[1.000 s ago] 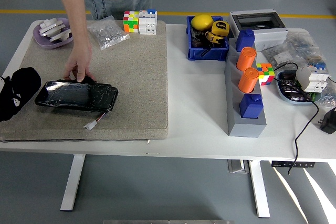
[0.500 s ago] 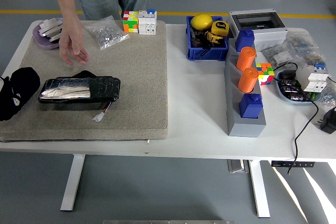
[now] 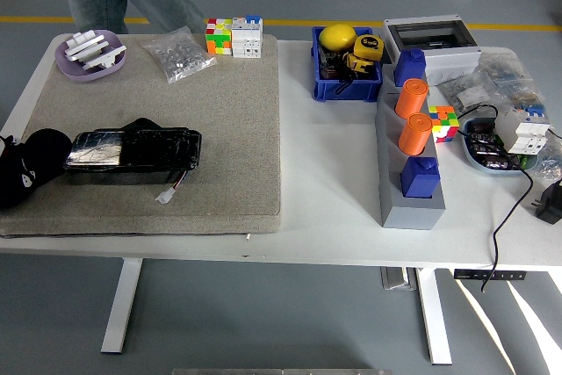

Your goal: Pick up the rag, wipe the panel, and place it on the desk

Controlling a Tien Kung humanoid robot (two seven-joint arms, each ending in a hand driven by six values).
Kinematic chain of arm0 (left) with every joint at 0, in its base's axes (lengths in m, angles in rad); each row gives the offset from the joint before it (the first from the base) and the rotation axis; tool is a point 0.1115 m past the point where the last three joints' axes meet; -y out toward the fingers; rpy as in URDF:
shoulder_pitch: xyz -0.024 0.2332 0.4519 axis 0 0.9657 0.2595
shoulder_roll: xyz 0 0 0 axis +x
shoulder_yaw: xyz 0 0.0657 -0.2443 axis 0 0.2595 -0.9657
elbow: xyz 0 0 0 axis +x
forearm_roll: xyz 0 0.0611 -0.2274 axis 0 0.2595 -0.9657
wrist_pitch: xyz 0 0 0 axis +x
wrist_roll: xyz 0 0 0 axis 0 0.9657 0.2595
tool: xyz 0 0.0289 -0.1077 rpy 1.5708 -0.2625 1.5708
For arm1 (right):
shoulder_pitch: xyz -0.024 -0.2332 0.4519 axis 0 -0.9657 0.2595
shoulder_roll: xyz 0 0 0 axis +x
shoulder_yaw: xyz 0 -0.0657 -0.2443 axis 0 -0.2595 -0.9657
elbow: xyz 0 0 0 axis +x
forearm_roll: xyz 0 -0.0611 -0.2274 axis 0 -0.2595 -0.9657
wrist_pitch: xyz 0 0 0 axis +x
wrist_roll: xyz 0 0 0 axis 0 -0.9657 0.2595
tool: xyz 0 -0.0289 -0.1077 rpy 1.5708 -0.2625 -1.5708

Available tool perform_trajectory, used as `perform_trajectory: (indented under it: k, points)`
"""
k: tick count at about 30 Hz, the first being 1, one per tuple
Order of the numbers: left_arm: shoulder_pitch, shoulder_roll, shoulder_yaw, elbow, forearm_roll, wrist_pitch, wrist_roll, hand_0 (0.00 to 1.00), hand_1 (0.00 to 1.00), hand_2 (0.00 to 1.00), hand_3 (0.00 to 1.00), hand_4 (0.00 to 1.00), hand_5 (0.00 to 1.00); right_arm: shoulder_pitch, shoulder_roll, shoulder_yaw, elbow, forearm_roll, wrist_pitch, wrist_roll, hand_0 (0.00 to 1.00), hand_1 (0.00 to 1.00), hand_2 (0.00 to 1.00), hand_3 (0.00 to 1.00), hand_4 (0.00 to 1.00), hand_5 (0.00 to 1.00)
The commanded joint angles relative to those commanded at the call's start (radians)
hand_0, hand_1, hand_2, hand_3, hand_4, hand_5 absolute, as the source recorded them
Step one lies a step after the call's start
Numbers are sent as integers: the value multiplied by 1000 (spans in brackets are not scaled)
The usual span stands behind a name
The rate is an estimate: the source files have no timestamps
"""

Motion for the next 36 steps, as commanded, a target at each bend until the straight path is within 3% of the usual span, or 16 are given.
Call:
perform_trajectory:
  k: [5,6,14,21,23,24,30,31,36]
  points:
    - [16,5,-13,-32,8,-20,24,715,841,851,695,920,155,1,0,4,0,-7,0,-2,745,625,684,608,998,490]
    - [20,7,-16,-40,8,-22,25,721,853,870,775,978,232,1,0,4,0,-7,-1,-2,745,623,683,607,998,492]
    - [43,24,-59,-117,18,-40,37,731,856,883,785,998,271,0,-3,4,0,-7,-1,-4,745,622,683,606,998,490]
    - [83,35,-101,-182,-57,-67,24,734,858,887,794,998,326,-2,-2,9,0,-13,-1,-3,744,620,684,607,998,490]
    - [102,27,-130,-216,-97,-66,-16,734,858,887,794,998,326,-4,0,13,0,-13,-2,-3,744,620,684,607,998,490]
    - [109,22,-143,-231,-105,-63,-34,719,822,838,774,998,387,-5,0,14,0,-13,-3,-4,744,620,684,607,998,490]
    - [131,-19,-187,-309,-192,-48,-133,719,822,838,774,998,387,-5,4,20,0,-18,-4,-3,746,620,683,606,998,488]
    - [130,-24,-188,-316,-205,-45,-141,696,797,806,735,998,383,-4,6,22,0,-20,-5,-4,746,619,683,606,998,486]
    - [114,-49,-202,-343,-216,-43,-148,696,797,806,735,998,383,-5,13,34,0,-37,-9,-8,746,619,683,606,998,486]
